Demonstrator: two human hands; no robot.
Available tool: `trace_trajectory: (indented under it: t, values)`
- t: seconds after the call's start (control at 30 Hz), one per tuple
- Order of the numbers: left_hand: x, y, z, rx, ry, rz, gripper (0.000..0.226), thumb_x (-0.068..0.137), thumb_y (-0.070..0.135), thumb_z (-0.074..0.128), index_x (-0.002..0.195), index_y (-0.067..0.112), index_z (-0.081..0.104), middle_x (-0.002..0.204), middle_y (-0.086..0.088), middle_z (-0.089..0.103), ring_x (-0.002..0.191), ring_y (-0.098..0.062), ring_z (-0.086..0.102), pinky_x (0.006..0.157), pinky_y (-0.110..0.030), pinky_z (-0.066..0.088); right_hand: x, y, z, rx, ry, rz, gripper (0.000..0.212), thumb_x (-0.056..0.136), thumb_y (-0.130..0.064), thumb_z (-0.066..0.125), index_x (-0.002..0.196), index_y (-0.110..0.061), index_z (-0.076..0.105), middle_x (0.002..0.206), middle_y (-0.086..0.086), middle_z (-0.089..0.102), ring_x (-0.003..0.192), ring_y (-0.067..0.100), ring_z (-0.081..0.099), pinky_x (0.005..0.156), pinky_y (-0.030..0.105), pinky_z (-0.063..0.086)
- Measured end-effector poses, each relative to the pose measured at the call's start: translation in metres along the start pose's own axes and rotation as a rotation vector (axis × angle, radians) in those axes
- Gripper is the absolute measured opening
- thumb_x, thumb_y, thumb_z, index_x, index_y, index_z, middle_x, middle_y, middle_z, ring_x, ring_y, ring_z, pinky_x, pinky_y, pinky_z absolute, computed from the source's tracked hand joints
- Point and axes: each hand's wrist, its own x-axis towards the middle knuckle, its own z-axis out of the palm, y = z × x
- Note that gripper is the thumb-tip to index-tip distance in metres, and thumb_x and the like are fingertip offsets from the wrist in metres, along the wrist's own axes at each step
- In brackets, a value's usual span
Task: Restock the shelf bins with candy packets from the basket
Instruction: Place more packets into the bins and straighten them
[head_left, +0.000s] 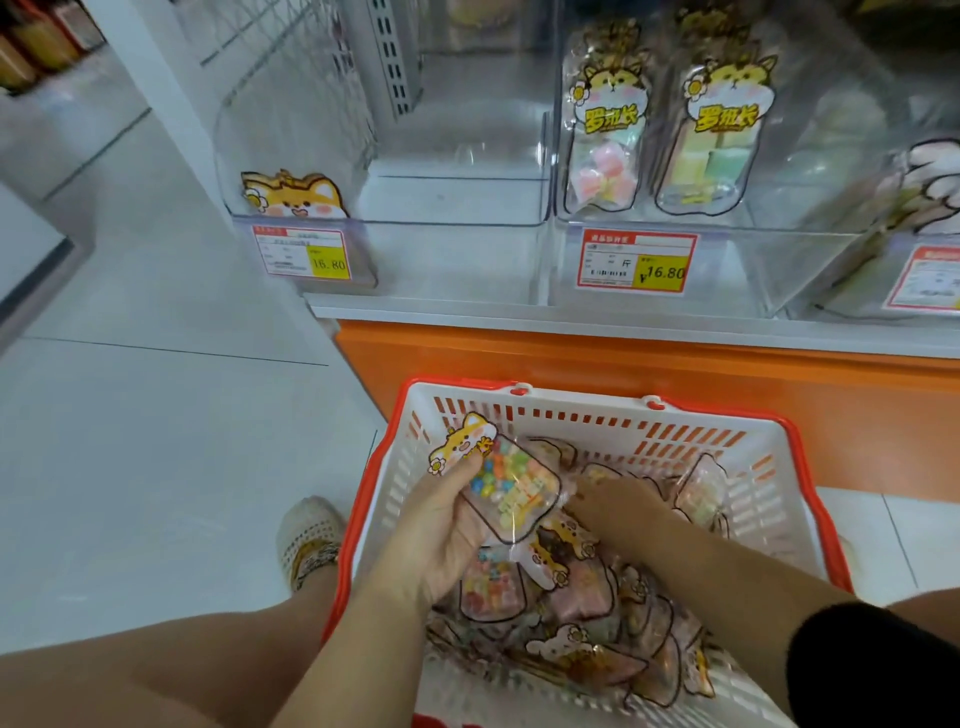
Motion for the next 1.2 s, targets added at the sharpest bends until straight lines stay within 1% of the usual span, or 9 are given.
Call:
trace_trajectory:
  t: [0.17, 0.33, 0.47, 0.63, 0.73, 0.8, 0.93, 1.07, 1.2]
  values:
    - [0.013, -0.009, -0.006, 0.065, 0.241, 0.023, 0.036, 0.093, 0.017, 0.066, 0.126, 0.001, 0.061, 0.118, -0.025, 0.069, 0.108, -0.041, 0.068, 0.096, -0.065, 0.048, -0.005, 0.009, 0.008, 0.110, 0.131, 0.036, 0.041, 0.090, -0.029, 0.058, 0.131, -0.023, 0.058, 0.130, 0.003, 0.059, 0.120, 0.027, 0.052, 0.100, 0.042, 0.046]
    - [0.015, -0.015, -0.014, 0.251, 0.404, 0.031, 0.022, 0.100, 0.026, 0.060, 0.117, 0.013, 0.062, 0.098, -0.014, 0.077, 0.094, -0.037, 0.073, 0.083, -0.069, 0.052, -0.029, 0.012, -0.016, 0.632, 0.528, 0.415, 0.020, 0.097, -0.036, 0.051, 0.085, -0.024, 0.062, 0.069, -0.007, 0.055, 0.058, 0.011, 0.053, 0.048, 0.022, 0.038]
    - [0.004, -0.025, -0.003, 0.417, 0.309, 0.033, 0.024, 0.102, 0.034, 0.053, 0.118, 0.020, 0.065, 0.102, -0.007, 0.077, 0.099, -0.032, 0.072, 0.090, -0.059, 0.055, -0.039, -0.018, -0.053, 0.990, 0.582, 0.368, 0.029, 0.095, -0.025, 0.054, 0.067, -0.019, 0.048, 0.058, -0.002, 0.051, 0.048, 0.008, 0.046, 0.044, 0.019, 0.029]
    - [-0.011, -0.031, 0.016, 0.565, 0.226, 0.055, 0.029, 0.105, 0.045, 0.043, 0.128, 0.034, 0.054, 0.125, 0.012, 0.059, 0.120, -0.017, 0.057, 0.100, -0.039, 0.047, -0.053, -0.056, -0.083, 1.166, 0.480, 0.251, 0.028, 0.097, -0.047, 0.055, 0.103, -0.023, 0.069, 0.083, -0.007, 0.063, 0.065, 0.005, 0.057, 0.060, 0.024, 0.045]
    - [-0.019, -0.018, 0.017, 0.401, 0.176, 0.066, 0.049, 0.103, 0.056, 0.034, 0.128, 0.027, 0.065, 0.120, -0.003, 0.072, 0.112, -0.023, 0.068, 0.100, -0.051, 0.051, -0.063, -0.059, -0.102, 1.429, 0.427, 0.168, 0.046, 0.105, -0.040, 0.042, 0.122, -0.002, 0.062, 0.115, 0.020, 0.064, 0.101, 0.033, 0.059, 0.087, 0.028, 0.042]
    - [-0.023, -0.004, 0.013, 0.333, 0.082, 0.102, 0.062, 0.096, 0.068, 0.032, 0.131, 0.027, 0.063, 0.123, -0.005, 0.071, 0.115, -0.024, 0.067, 0.103, -0.054, 0.048, -0.061, -0.055, -0.107, 1.458, 0.399, 0.157, 0.040, 0.107, -0.028, 0.040, 0.132, -0.003, 0.059, 0.130, 0.020, 0.058, 0.115, 0.027, 0.055, 0.090, 0.025, 0.040]
    - [-0.025, 0.013, 0.006, 0.703, 0.097, 0.225, 0.041, 0.092, 0.045, 0.068, 0.129, 0.031, 0.058, 0.121, 0.004, 0.071, 0.111, -0.013, 0.068, 0.101, -0.045, 0.051, -0.044, -0.053, -0.107, 1.593, 0.401, 0.110, 0.034, 0.104, -0.018, 0.046, 0.135, -0.027, 0.059, 0.122, -0.003, 0.057, 0.106, 0.017, 0.060, 0.095, 0.030, 0.049]
    - [-0.020, 0.022, -0.004, 0.780, 0.275, 0.371, 0.034, 0.090, 0.009, 0.068, 0.118, 0.027, 0.060, 0.104, 0.010, 0.072, 0.088, -0.002, 0.069, 0.069, -0.016, 0.052, -0.021, -0.046, -0.072, 1.771, 0.355, 0.345, 0.027, 0.101, -0.020, 0.053, 0.126, -0.024, 0.062, 0.114, 0.003, 0.063, 0.094, 0.019, 0.064, 0.086, 0.043, 0.058]
    - [-0.014, 0.031, -0.012, 0.807, 0.474, 0.469, 0.030, 0.090, 0.006, 0.068, 0.111, 0.026, 0.061, 0.098, 0.011, 0.070, 0.086, -0.003, 0.067, 0.078, -0.030, 0.056, -0.003, -0.057, -0.031, 1.697, -0.007, 0.524, 0.037, 0.095, -0.017, 0.059, 0.131, -0.010, 0.055, 0.100, 0.009, 0.058, 0.074, 0.020, 0.053, 0.065, 0.032, 0.047]
